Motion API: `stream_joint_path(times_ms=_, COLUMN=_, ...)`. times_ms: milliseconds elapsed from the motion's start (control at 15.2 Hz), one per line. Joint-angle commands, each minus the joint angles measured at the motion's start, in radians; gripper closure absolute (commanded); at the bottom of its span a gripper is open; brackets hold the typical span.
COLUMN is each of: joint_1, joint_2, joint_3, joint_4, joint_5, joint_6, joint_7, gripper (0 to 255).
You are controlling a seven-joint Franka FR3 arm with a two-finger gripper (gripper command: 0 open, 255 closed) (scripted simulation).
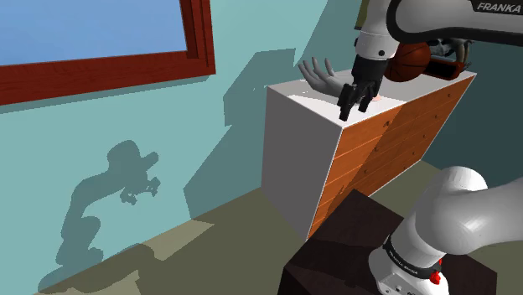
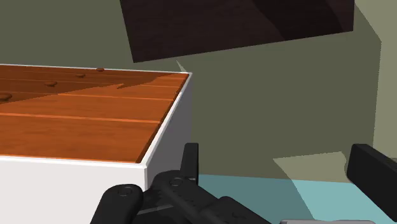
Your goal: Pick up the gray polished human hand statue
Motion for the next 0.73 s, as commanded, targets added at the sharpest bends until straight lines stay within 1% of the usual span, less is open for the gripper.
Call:
stream_joint_path(times_ms=0, joint_1=0.000, joint_2=0.000, joint_3=0.000, joint_4=0.000, joint_5=0.000, joint_6=0.000, joint_7=0.000, gripper=0)
stream_joint_path(times_ms=330, joint_1=-0.010, joint_2=0.139, joint_3=-0.100, joint_4=0.090, joint_5=-0.034, joint_6=0.077, joint_7=-0.104, gripper=0)
stream_joint_path(times_ms=660, joint_1=-0.007, joint_2=0.293, joint_3=-0.196, joint_4=0.211, joint_5=-0.034, joint_6=0.138, joint_7=-0.211, gripper=0)
